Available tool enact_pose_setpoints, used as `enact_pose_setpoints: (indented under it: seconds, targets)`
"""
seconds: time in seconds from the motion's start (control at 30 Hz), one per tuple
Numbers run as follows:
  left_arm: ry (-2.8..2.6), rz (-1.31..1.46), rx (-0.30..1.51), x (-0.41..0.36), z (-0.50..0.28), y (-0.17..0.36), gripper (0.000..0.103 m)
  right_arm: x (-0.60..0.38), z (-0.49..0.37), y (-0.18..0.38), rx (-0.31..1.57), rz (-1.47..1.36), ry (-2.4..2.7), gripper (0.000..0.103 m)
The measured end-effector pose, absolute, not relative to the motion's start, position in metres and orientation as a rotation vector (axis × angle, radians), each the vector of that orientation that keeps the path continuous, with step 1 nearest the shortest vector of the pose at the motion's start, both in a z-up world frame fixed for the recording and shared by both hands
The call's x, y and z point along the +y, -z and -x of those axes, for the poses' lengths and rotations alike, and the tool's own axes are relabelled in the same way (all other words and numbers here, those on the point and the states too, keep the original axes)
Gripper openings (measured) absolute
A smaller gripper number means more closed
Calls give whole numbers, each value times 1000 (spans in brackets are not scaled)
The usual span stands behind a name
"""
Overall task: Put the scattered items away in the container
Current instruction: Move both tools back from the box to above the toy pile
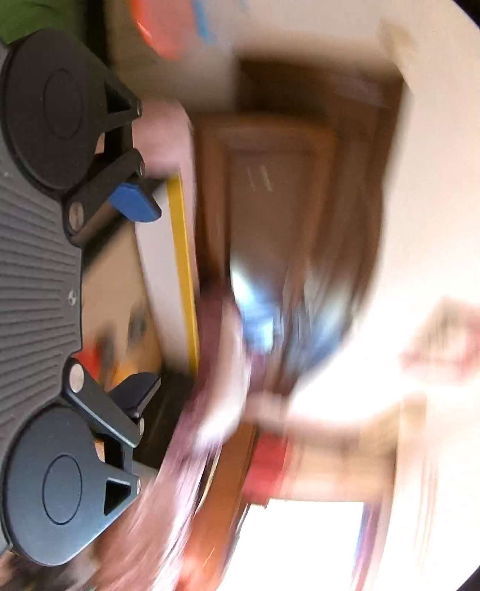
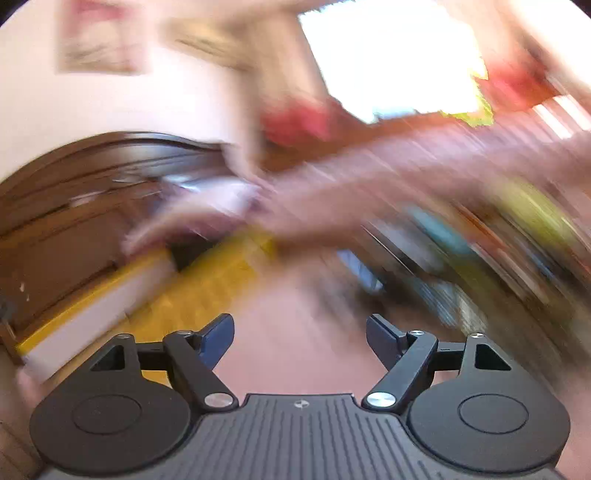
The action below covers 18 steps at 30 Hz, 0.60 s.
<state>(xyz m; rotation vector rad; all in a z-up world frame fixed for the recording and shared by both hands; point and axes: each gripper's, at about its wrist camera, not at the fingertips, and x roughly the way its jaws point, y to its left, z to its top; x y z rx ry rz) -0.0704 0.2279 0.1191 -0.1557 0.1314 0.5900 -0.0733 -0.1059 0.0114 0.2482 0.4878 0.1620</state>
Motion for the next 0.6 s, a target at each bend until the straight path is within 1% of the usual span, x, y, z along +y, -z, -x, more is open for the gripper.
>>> enact_pose_setpoints:
  seconds: [0.03, 0.07, 0.1, 0.13, 0.17, 0.2, 0.23, 0.27, 0.33, 0.37, 0.4, 0.5, 0.6]
  targets:
    - [-548, 132, 121, 209, 75, -121, 92, -132, 112, -18, 396, -272, -55, 74]
    - [-523, 122, 101, 186, 80, -123, 92, -161, 146, -34, 238, -342, 82, 79]
    - [-505, 132, 86, 168, 85, -126, 92, -190, 174, -54, 60, -371, 175, 82]
    - [-470, 154, 76, 151, 87, -131, 93, -206, 191, -68, -53, -312, 200, 88]
    - [-421, 178, 68, 132, 89, -136, 94, -219, 206, -80, -124, -196, 231, 103]
    - [-375, 186, 65, 112, 91, -141, 94, -228, 215, -87, -126, -102, 252, 103]
    - [-342, 173, 62, 94, 94, -145, 96, -235, 223, -89, -84, -47, 279, 103]
    - [-308, 141, 55, 71, 97, -149, 99, -245, 234, -89, 17, -18, 304, 103]
    - [-254, 84, 51, 27, 103, -154, 101, -262, 259, -77, 149, -45, 323, 103]
    - [-225, 78, 58, 9, 105, -156, 101, -268, 276, -68, 175, -69, 335, 103]
    - [-195, 79, 67, -13, 110, -156, 101, -273, 293, -61, 175, -89, 357, 103]
    - [-123, 74, 93, -52, 118, -150, 101, -295, 325, -53, 81, -242, 382, 103]
    - [-127, 40, 130, -73, 122, -137, 101, -305, 293, -59, -7, -277, 277, 103]
